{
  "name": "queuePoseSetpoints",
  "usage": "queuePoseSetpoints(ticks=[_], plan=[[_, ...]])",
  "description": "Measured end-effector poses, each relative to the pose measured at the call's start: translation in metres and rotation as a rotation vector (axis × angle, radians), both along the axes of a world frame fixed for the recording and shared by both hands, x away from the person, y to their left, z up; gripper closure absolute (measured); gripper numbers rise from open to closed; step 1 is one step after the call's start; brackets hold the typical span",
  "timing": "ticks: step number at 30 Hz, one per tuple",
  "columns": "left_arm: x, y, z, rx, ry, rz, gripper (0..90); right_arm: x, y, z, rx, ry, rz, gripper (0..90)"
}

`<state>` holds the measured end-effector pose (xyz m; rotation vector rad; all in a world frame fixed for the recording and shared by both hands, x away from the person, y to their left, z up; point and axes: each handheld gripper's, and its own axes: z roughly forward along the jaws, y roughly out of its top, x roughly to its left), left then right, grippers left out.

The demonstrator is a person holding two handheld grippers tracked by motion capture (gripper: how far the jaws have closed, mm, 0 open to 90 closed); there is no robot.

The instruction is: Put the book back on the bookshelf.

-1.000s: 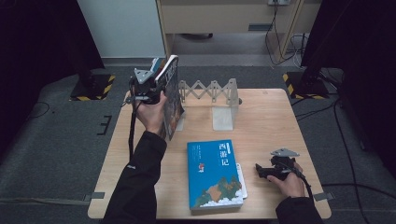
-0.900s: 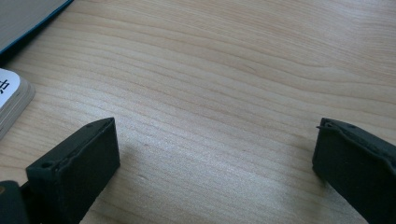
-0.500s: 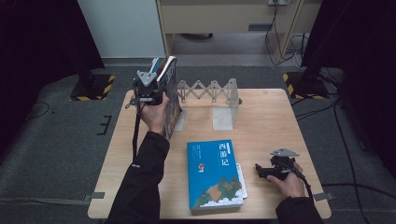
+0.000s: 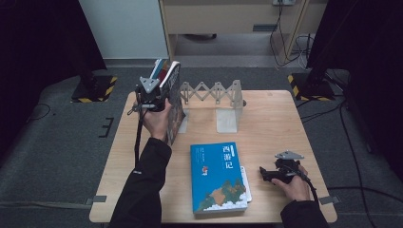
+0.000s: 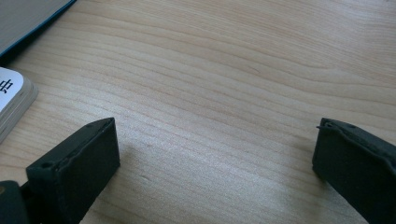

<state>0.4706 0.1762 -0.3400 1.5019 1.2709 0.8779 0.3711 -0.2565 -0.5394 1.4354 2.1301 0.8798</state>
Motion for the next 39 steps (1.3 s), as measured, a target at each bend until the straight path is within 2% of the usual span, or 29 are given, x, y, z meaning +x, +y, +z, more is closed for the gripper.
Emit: queuePoseSetpoints(ticks=[7,14,24,30,34,39], plan=[[-0.012,0.000,-0.003,0.025,0.029,-0.031,81.9,0.000,0.000,0.000,0.000,0.000,0.001,0.9],[-0.024,0.003,-0.011,0.023,0.067,-0.060,81.6,0.000,0.001,0.000,0.001,0.000,0.000,0.9],[-0.034,0.015,-0.011,0.047,0.090,-0.040,81.0,0.000,0.001,0.000,0.001,0.000,0.000,0.9],[-0.034,0.020,-0.007,0.051,0.109,-0.031,79.2,0.000,0.001,0.000,0.002,0.000,-0.001,0.9],[-0.030,0.014,-0.002,0.057,0.129,-0.030,75.6,0.000,0.001,0.000,0.002,0.001,-0.001,0.9],[-0.021,0.006,0.002,0.077,0.167,-0.003,73.3,0.000,0.001,0.000,0.000,-0.001,0.001,0.9]])
